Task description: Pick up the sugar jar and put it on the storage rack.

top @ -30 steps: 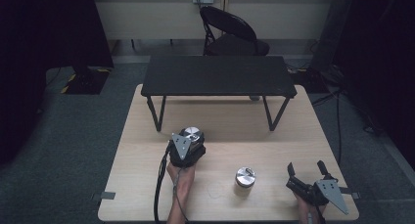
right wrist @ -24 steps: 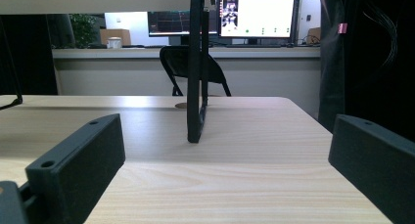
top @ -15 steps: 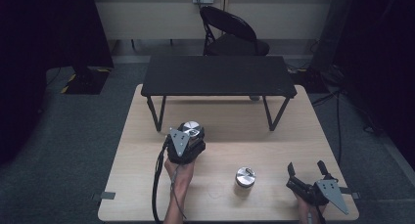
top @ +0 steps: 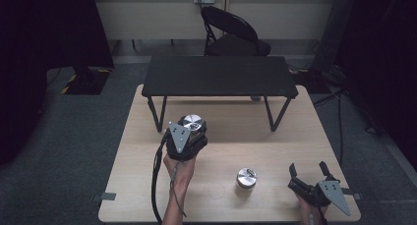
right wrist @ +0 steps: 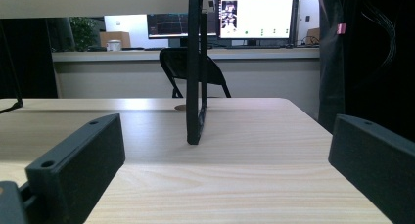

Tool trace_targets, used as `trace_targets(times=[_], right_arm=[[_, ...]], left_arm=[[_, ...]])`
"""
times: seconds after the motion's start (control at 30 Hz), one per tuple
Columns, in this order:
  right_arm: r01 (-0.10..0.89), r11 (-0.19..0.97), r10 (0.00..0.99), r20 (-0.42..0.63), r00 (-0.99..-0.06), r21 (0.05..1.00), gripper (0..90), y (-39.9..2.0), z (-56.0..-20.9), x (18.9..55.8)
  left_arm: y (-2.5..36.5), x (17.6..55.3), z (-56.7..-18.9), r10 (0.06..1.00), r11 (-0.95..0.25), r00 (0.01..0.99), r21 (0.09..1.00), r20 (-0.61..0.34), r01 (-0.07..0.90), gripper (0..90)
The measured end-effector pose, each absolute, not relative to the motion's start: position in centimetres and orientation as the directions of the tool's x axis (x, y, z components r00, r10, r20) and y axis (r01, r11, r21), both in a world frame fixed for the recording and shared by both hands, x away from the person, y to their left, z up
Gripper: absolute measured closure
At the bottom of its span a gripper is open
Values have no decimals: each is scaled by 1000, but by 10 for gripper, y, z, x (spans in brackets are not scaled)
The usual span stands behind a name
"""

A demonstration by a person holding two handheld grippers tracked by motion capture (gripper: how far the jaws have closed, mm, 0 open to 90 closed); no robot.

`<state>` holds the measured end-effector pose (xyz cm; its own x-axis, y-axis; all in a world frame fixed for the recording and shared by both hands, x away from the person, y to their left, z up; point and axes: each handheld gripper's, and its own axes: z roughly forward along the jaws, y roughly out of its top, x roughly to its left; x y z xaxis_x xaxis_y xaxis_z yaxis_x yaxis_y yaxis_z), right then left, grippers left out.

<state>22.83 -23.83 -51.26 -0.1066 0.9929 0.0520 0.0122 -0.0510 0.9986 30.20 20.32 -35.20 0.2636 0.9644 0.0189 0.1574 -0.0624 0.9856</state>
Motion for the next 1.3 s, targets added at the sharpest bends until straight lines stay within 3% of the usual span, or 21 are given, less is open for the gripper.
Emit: trace_targets(times=[0.37, 0.73, 1.3], right_arm=[[-1, -57, 992, 56, -114, 998, 0, -240, -515, 227], [24, -35, 991, 38, -127, 999, 0, -240, -511, 230], [31, -31, 990, 35, -137, 999, 0, -242, -509, 231]], left_arm=[[212, 304, -324, 958, -47, 287, 988, 3, 147, 331], [213, 317, -292, 950, -95, 308, 990, 60, 101, 332], [225, 363, -263, 944, -111, 322, 988, 72, 107, 338]])
